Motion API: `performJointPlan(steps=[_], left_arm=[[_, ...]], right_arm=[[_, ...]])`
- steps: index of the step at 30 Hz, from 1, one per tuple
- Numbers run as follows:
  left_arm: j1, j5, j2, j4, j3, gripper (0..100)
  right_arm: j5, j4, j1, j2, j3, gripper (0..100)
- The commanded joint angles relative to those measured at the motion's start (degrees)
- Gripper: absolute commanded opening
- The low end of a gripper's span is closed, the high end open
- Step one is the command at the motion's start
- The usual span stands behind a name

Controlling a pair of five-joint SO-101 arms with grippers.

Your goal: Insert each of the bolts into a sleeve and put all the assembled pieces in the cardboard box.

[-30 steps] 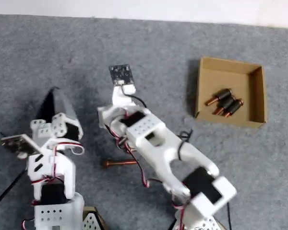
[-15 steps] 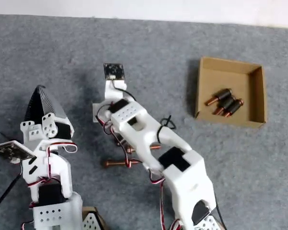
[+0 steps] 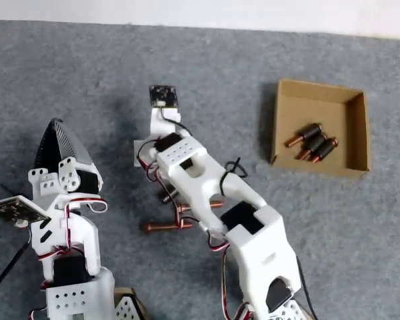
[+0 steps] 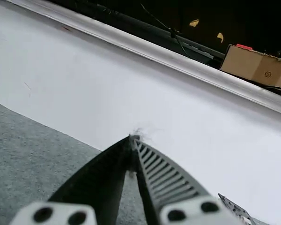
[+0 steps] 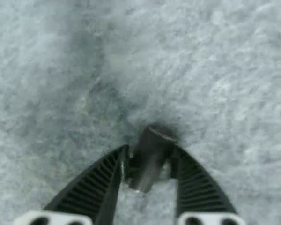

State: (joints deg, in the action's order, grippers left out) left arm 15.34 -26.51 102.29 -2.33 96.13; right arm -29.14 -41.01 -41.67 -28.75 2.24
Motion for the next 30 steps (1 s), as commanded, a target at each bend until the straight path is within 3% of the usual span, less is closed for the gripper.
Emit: performJointPlan(steps=[1,14,20,25,30], left_arm=[[-0.7,-0.4,-0.3,1.1,1.1,1],[-0.7,-0.4,-0.3,1.0,1.1,1],[-0.7,-0.4,-0.4,1.0,1.1,1],[-0.7,-0.4,-0.4,-0.2,1.1,1],[-3.5,-0.1,-0.4,-1.4,1.1,1]], right_arm=[[-0.1,-0.1,0.6,0.5,2.0,0.6],[0.0,-8.7,4.4,4.7,3.6,0.4],[0.5,-9.5,4.8,18.6,0.6,0.4],[5.4,-9.1,5.7,33.7,-8.1,0.4],[9.0,-6.7,10.3,48.7,-17.1,0.4]])
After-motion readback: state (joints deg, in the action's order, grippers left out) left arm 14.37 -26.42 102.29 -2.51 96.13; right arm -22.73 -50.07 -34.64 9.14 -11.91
